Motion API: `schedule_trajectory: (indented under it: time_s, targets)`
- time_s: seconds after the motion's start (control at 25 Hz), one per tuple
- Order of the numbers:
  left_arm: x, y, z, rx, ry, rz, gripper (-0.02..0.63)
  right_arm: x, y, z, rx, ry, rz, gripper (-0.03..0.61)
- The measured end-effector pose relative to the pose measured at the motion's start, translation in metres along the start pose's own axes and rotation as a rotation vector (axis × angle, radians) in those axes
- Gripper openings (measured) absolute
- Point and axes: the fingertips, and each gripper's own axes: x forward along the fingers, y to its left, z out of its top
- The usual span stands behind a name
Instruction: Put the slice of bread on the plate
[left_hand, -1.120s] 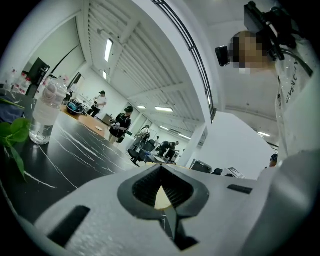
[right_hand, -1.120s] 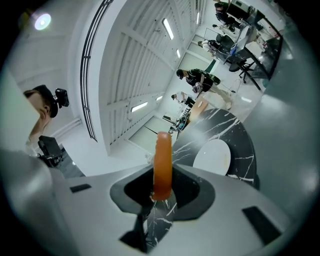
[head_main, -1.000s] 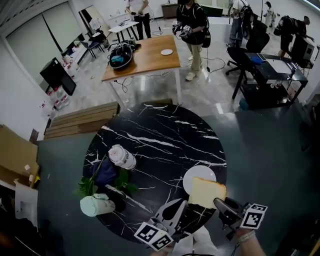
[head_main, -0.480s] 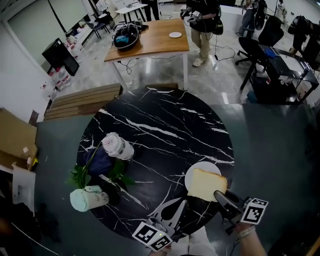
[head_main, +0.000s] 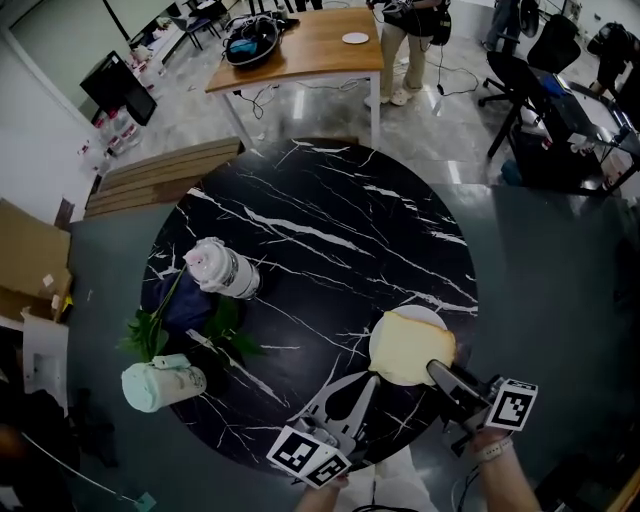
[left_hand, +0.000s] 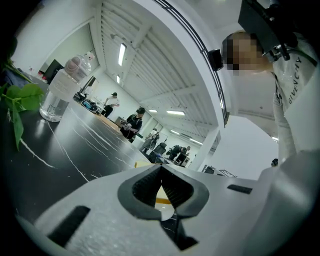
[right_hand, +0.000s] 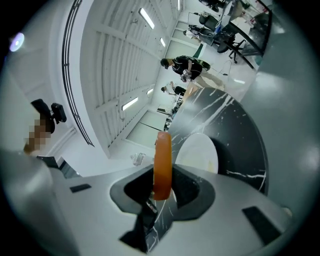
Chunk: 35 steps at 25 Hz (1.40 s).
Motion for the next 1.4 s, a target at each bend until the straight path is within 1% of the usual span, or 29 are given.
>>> schedule_trajectory:
  time_s: [0.24, 0.36, 0.44, 0.56, 0.68, 0.8, 0.88, 1.08, 1.2, 1.32, 1.4]
  targets:
    - [0.008, 0.003, -0.002, 0.016, -0.018, 0.002, 0.008, 0.003, -0.012, -0.004, 0.041, 0.009, -0.024, 0.092]
    - [0.004, 0.002, -0.006, 0.009, -0.021, 0.004, 0.008, 0.002, -0.019, -0.006, 0.062, 0.017, -0.064, 0.092]
    - [0.000, 0.000, -0.009, 0.000, -0.020, 0.005, 0.008, 0.002, -0.022, -0.007, 0.050, 0.025, -0.096, 0.092]
    - [-0.005, -0.002, -0.011, -0.030, -0.031, 0.001, 0.008, 0.001, -0.026, -0.005, -0.039, 0.048, -0.175, 0.092]
    - [-0.010, -0.006, -0.011, -0.035, -0.036, -0.004, 0.008, 0.001, -0.028, -0.003, -0.188, 0.082, -0.263, 0.094]
    - [-0.012, -0.009, -0.009, -0.035, -0.044, -0.010, 0.008, 0.003, -0.024, -0.002, -0.354, 0.109, -0.320, 0.101]
    - [-0.012, -0.009, -0.008, -0.033, -0.045, -0.013, 0.008, 0.006, -0.021, -0.002, -0.437, 0.123, -0.349, 0.106]
    - [-0.016, -0.008, -0.005, -0.033, -0.051, -0.015, 0.008, 0.009, -0.019, 0.002, -0.541, 0.113, -0.414, 0.123]
    - [-0.019, -0.007, -0.004, -0.038, -0.055, -0.012, 0.008, 0.009, -0.016, 0.005, -0.588, 0.097, -0.430, 0.137]
    - [-0.023, -0.005, -0.003, -0.044, -0.057, -0.009, 0.008, 0.006, -0.013, 0.010, -0.615, 0.077, -0.441, 0.149]
    - [-0.024, -0.005, -0.002, -0.044, -0.058, -0.008, 0.008, 0.003, -0.012, 0.010, -0.615, 0.076, -0.439, 0.155]
